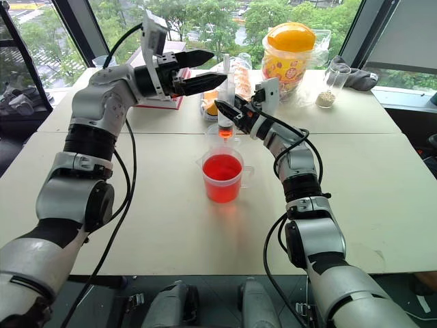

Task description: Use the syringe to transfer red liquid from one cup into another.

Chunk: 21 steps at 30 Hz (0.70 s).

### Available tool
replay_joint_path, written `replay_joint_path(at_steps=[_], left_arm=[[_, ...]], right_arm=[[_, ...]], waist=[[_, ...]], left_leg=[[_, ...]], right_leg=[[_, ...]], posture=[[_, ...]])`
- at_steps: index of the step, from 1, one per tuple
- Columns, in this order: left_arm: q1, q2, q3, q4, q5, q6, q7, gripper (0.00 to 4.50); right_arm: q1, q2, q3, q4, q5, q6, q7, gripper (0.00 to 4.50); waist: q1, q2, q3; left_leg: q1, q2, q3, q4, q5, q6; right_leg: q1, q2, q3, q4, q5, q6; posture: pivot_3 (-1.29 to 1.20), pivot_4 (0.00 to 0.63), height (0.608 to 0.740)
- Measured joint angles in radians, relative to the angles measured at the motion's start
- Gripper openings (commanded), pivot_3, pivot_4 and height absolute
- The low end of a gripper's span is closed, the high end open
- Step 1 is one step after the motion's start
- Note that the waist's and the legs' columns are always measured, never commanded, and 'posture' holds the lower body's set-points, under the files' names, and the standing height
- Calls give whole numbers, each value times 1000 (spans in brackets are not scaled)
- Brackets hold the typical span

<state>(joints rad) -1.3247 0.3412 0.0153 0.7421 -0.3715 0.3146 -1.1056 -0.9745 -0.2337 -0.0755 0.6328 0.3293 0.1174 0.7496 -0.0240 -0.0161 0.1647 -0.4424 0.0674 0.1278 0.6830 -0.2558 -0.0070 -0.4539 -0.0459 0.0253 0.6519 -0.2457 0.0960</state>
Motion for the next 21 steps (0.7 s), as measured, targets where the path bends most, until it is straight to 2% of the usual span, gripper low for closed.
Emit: replay_joint_path(at_steps=[8,10,12,16,18,21], left_arm=[[-55,-31,-3,110,59,-15,4,4447],[-57,-37,-3,121,68,-14,-1,3936],[-58,-48,-3,128,78,-15,-4,3156],[-72,-59,0,144,80,-16,-3,940],[-81,-57,4,158,85,-16,1,47],[-87,-63,9,167,93,-22,4,47]], right_arm=[[7,1,0,-8,-3,0,-6,1418],[10,1,0,-11,-6,0,-6,1418],[10,1,1,-11,-10,0,-7,1418],[13,1,1,-12,-11,2,-7,1418],[18,1,1,-24,-11,2,-3,1418],[20,1,1,-30,-12,3,-4,1418]], waist=[[3,0,0],[3,0,0],[3,0,0],[3,0,0],[2,0,0],[3,0,0]], left_leg=[[0,0,0,0,-1,1],[0,0,0,0,-1,1],[0,0,0,0,-1,1],[0,0,0,0,-1,1],[0,0,0,0,-1,1],[0,0,0,0,-1,1]], right_leg=[[0,0,0,0,0,0],[0,0,0,0,0,0],[0,0,0,0,0,0],[0,0,0,0,0,0],[0,0,0,0,0,0],[0,0,0,0,0,0]], posture=[[0,150,740],[0,150,740],[0,150,740],[0,150,740],[0,150,740],[0,150,740]])
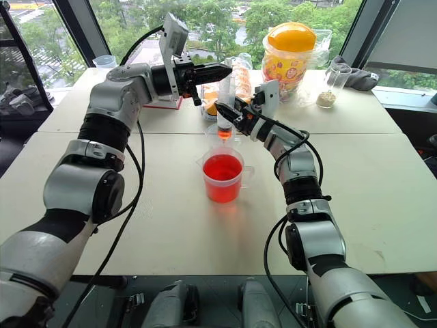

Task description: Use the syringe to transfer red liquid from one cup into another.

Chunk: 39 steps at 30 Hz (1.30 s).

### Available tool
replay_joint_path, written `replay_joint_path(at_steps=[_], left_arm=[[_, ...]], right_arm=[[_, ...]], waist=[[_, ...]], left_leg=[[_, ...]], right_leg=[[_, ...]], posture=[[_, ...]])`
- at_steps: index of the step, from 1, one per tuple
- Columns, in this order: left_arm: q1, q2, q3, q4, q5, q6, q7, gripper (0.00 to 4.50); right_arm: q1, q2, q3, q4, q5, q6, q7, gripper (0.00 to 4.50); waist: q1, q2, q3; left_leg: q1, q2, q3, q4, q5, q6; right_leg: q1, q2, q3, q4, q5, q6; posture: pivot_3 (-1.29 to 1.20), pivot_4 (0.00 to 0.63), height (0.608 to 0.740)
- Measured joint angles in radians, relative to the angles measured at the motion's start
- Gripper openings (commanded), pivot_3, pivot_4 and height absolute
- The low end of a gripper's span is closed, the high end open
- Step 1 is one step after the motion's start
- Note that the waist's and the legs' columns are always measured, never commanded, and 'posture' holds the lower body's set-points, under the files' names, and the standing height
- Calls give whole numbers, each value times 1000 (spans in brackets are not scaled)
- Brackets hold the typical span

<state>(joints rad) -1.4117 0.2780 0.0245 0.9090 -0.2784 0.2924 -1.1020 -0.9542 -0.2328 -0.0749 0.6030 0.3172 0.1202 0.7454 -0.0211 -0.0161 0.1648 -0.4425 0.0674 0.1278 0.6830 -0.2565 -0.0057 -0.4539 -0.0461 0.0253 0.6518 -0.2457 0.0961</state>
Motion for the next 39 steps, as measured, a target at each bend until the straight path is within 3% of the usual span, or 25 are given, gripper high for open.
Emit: replay_joint_path(at_steps=[20,30,39], left_arm=[[-2,-1,-3,41,52,-77,-8,47],[63,25,-4,-66,50,-47,-39,47],[108,37,-5,-154,50,-4,-44,47]], right_arm=[[14,-22,1,-126,-8,151,-22,1418],[14,-17,1,-224,7,277,-38,1418],[10,-9,9,-225,14,282,-38,1418]], waist=[[1,0,0],[1,0,0],[1,0,0]], left_leg=[[0,0,0,0,0,0],[0,0,0,0,-1,1],[0,0,0,0,-1,1]], right_leg=[[0,0,0,0,0,0],[0,0,0,0,0,0],[0,0,0,0,0,0]], posture=[[0,150,740],[0,150,740],[0,150,740]])
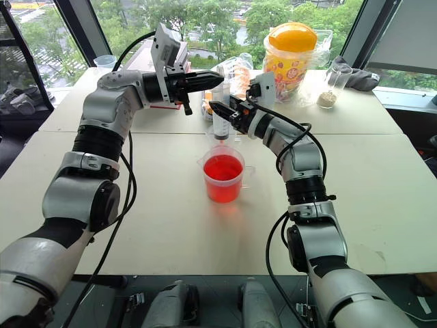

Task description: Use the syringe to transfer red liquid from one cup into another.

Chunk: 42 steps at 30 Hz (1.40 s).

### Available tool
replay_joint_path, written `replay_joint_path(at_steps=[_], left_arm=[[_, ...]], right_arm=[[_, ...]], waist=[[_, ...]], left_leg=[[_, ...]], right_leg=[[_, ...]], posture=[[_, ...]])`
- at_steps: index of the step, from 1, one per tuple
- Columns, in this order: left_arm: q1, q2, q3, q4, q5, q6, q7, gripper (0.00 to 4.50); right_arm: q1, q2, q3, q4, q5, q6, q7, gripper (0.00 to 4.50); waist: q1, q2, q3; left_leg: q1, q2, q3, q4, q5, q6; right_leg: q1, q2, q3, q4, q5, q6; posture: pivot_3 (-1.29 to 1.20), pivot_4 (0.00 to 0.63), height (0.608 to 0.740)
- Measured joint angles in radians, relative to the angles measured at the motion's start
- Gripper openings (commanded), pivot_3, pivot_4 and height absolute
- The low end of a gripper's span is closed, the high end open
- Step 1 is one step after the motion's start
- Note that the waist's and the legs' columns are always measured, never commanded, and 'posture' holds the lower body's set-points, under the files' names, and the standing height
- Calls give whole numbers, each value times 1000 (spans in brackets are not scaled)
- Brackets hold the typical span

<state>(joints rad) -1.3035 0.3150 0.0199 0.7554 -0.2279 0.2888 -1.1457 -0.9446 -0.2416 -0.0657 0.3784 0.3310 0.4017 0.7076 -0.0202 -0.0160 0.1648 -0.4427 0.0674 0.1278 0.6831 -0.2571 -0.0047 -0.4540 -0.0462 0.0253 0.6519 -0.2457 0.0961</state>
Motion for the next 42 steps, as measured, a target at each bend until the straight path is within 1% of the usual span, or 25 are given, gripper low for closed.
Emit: replay_joint_path(at_steps=[7,10,13,15,17,18,23,28,33,37,40,42], left_arm=[[1,14,3,-9,-4,23,5,47],[-4,29,10,-1,-13,38,5,895],[-5,55,19,7,-26,57,3,2309],[-5,77,25,5,-32,61,-4,3382],[-1,100,26,-11,-36,77,-12,4306],[3,111,26,-20,-40,77,-21,4413],[99,179,55,-156,-113,116,-98,4413],[195,213,54,-257,-141,162,-101,4413],[280,225,52,-334,-155,195,-82,4413],[349,223,40,-435,-181,234,-73,4413],[405,221,29,-496,-201,265,-75,4413],[430,221,23,-524,-214,279,-75,4413]], right_arm=[[0,8,7,0,2,-1,0,1418],[0,11,13,0,2,-4,-1,1418],[1,19,17,-14,2,-15,3,1418],[1,28,27,-24,2,-18,7,1418],[2,29,29,-27,3,-29,9,1418],[2,28,27,-30,4,-36,8,1418],[2,26,28,-31,5,-47,9,1418],[2,22,28,-28,1,-65,12,1418],[-2,-19,18,-18,-7,-70,-6,1418],[-120,-94,-36,-66,22,101,-104,1418],[-248,-188,-86,-169,90,385,-168,1418],[-293,-265,-88,-205,109,590,-195,1418]], waist=[[0,0,0],[-1,0,0],[-2,0,0],[-2,0,0],[-1,0,0],[-1,0,0],[-1,0,0],[-1,0,0],[2,0,0],[1,1,1],[2,1,1],[3,0,0]], left_leg=[[0,0,0,0,0,0],[0,0,0,0,0,0],[0,0,0,0,0,0],[0,0,0,0,0,0],[0,0,0,0,0,0],[0,0,0,0,0,0],[0,0,0,0,1,-1],[0,0,0,0,1,-1],[0,0,0,0,1,-1],[-1,0,1,0,2,-3],[-1,1,1,-1,2,-3],[0,1,1,-1,-1,1]], right_leg=[[0,0,0,0,0,0],[0,0,0,0,0,0],[0,0,0,0,0,0],[0,0,0,0,0,0],[0,0,0,0,0,0],[0,0,0,0,0,0],[0,0,0,0,0,0],[0,0,0,1,0,0],[0,0,0,1,0,0],[-3,-1,1,3,0,0],[-3,0,0,3,0,-1],[-2,0,0,2,0,-1]], posture=[[0,150,740],[0,150,740],[0,150,740],[0,150,740],[0,150,740],[0,150,740],[0,150,740],[0,150,740],[0,150,740],[0,150,740],[0,150,740],[0,150,740]])
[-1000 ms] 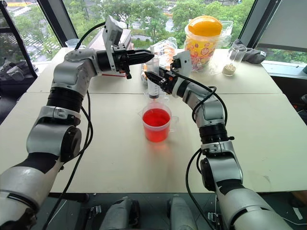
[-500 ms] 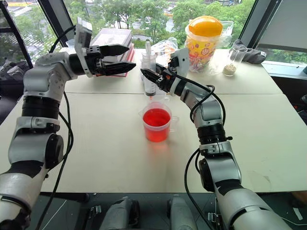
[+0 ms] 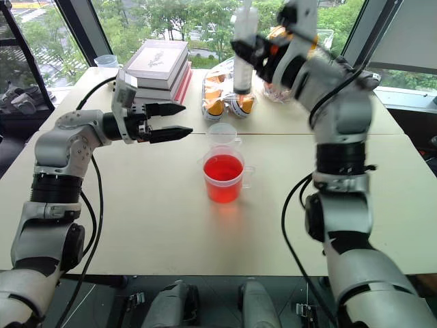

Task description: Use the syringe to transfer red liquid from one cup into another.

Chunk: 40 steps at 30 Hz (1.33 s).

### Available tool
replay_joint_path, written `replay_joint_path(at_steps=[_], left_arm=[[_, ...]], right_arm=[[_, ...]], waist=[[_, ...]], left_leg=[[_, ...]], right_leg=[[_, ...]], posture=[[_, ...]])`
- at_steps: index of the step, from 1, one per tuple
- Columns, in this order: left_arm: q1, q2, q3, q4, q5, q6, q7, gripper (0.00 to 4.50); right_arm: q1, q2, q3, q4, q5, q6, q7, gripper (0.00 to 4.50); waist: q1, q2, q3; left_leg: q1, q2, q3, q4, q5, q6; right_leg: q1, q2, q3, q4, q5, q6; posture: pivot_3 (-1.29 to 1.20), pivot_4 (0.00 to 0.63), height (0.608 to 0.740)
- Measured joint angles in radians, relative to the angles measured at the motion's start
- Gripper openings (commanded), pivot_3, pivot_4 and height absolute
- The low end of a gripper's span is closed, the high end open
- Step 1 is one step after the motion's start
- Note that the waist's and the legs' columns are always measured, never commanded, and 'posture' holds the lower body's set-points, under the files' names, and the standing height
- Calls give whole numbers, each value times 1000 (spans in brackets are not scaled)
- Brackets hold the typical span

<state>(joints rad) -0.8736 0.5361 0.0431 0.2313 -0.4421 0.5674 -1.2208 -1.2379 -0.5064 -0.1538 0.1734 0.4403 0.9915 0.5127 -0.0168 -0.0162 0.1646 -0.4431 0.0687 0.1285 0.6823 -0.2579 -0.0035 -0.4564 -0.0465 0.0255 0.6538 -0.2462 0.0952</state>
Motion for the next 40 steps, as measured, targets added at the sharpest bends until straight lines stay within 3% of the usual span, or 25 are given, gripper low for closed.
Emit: replay_joint_path(at_steps=[4,8,12,20,26,32,37,40], left_arm=[[31,-4,-2,-55,-27,21,3,4413],[78,-5,-24,-101,-32,35,3,4413],[106,-10,-30,-128,-40,40,20,4413],[127,-14,-29,-199,-78,82,53,4413],[150,8,-29,-237,-109,109,66,4500],[168,29,-30,-252,-119,123,69,4500],[179,67,-27,-256,-132,127,62,4500],[192,104,-26,-265,-141,148,50,4500]], right_arm=[[24,-129,72,-8,7,355,-25,1418],[88,-263,195,-15,19,548,21,1418],[182,-333,252,20,15,577,60,1418],[286,-332,338,191,-38,473,101,1418],[289,-313,345,265,-74,398,129,4264],[326,-372,341,162,-74,331,201,4396],[418,-547,267,-162,-13,255,339,4396],[563,-650,125,-409,89,232,444,4396]], waist=[[1,0,0],[1,0,0],[0,0,0],[1,0,0],[0,0,0],[4,0,0],[6,0,0],[6,0,0]], left_leg=[[0,-2,1,1,-1,1],[0,-2,0,1,-1,2],[0,-1,0,0,-1,2],[0,-2,0,1,-1,2],[0,-2,0,1,-1,2],[0,-2,0,1,-1,2],[0,-1,0,0,-1,2],[0,-1,-1,-1,-1,2]], right_leg=[[1,-2,1,-1,0,0],[0,-1,1,-1,0,0],[0,-1,1,-1,0,0],[0,-1,2,-1,1,0],[0,0,2,-1,1,0],[0,0,2,-2,0,0],[0,0,1,-3,0,0],[2,0,0,-4,0,0]], posture=[[0,150,740],[0,150,740],[0,150,740],[0,150,740],[0,150,740],[0,150,740],[0,150,740],[0,150,740]])
